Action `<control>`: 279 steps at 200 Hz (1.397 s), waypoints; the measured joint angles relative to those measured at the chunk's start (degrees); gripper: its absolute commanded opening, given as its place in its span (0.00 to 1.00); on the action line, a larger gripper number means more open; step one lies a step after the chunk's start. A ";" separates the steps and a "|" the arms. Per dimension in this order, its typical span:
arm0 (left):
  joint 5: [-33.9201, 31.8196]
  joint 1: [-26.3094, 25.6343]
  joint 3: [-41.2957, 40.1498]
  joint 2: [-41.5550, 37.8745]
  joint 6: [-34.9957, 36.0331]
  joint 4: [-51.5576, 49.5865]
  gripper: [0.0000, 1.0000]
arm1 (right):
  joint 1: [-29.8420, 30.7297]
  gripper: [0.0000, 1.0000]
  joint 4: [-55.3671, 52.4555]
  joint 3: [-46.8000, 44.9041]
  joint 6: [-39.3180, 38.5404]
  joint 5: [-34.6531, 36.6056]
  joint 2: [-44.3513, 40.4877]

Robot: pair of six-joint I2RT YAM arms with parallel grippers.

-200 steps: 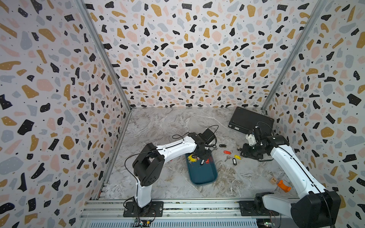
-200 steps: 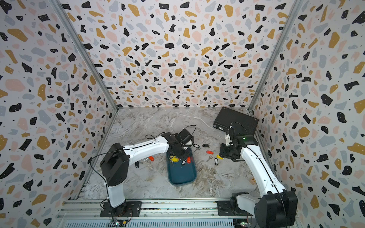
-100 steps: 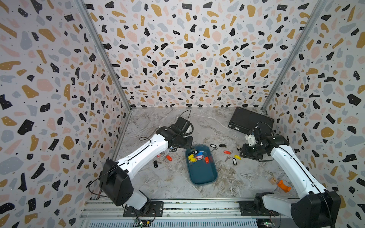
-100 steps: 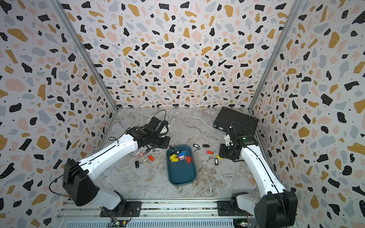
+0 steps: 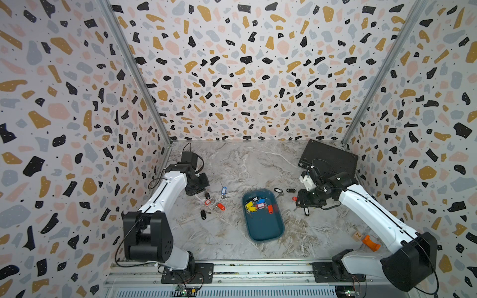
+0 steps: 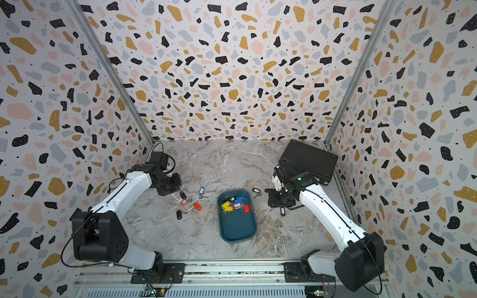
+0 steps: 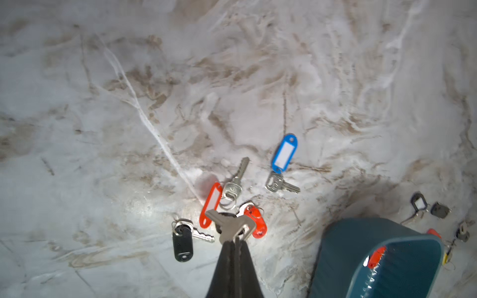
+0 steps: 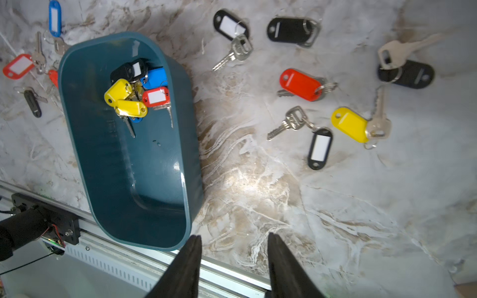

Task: Take the keys out of the storage box
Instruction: Place the key at the center of the board.

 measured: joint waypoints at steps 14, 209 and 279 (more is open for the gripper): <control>0.33 1.36 0.94 4.33 -0.11 0.13 0.00 | 3.19 0.48 0.81 0.63 1.09 0.57 1.75; 6.97 6.36 -10.47 -15.45 -2.64 9.18 0.88 | 19.98 0.39 8.35 15.12 13.62 7.96 30.18; 10.45 6.36 -14.56 -18.60 -2.64 9.62 0.88 | 20.57 0.48 6.60 19.98 19.78 15.91 38.86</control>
